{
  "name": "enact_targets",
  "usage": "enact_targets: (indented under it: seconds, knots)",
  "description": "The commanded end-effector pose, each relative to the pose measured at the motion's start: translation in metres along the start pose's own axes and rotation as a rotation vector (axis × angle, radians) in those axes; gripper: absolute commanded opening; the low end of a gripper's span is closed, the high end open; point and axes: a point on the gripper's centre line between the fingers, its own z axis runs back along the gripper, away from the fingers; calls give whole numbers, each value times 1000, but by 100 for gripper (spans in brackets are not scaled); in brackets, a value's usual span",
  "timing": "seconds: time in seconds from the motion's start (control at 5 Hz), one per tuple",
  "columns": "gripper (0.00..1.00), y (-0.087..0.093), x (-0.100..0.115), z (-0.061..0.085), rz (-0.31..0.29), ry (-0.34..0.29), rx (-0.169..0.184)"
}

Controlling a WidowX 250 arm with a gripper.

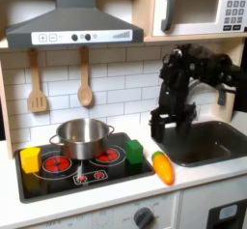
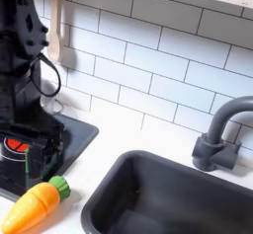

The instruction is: Reach green block

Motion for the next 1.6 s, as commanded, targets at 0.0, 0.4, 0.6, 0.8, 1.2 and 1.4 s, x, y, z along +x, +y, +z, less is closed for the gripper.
enact_targets:
  seconds: [0.0, 0.4, 0.6, 0.8, 1.2, 1.4]
  knots:
    - [100, 13, 28, -5, 6, -8, 17]
    - [100, 15, 48, -11, -10, -13, 20]
    - [100, 14, 55, -17, -14, -5, 18]
    - [100, 13, 63, -21, -18, -11, 21]
    - [100, 16, 71, -34, -8, 9, 27]
    - [100, 15, 72, -42, -7, 20, 23]
